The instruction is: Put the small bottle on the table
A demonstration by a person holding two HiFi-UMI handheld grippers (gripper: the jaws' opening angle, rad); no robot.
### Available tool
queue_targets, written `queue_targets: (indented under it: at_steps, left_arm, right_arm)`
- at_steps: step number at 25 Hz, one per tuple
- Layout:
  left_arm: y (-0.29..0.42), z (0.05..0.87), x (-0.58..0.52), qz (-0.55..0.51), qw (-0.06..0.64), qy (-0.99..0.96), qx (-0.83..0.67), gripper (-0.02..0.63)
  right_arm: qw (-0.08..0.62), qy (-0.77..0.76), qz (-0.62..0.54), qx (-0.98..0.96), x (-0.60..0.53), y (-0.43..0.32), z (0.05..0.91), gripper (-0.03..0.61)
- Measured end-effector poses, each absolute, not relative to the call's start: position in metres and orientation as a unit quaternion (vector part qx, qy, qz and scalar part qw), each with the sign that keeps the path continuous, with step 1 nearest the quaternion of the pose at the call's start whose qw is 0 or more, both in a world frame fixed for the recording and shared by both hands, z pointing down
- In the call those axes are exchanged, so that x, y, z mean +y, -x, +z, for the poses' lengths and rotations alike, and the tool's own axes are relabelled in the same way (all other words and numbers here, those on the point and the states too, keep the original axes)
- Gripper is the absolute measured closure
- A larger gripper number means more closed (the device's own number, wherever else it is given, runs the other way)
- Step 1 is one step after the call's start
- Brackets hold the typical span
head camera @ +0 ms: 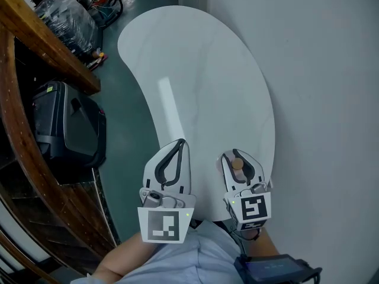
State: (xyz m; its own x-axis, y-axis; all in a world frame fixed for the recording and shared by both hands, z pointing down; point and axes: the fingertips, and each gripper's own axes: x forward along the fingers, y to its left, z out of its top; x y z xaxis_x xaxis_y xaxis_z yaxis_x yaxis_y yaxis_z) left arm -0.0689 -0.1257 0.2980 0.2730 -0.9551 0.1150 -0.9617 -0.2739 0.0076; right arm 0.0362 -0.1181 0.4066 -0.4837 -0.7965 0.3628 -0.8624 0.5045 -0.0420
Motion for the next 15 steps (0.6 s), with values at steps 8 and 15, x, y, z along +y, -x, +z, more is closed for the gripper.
queue_targets:
  at_steps: [8,15]
  left_arm:
    - [0.065,0.304,-0.128,0.05,0.045,-0.801,-0.594,0.615]
    - [0.063,0.312,-0.132,0.061,0.055,-0.805,-0.587,0.615]
  right_arm:
    - [0.154,-0.491,0.122,-0.849,-0.117,-0.038,0.423,0.472]
    - [0.155,-0.496,0.127,-0.845,-0.121,-0.037,0.435,0.472]
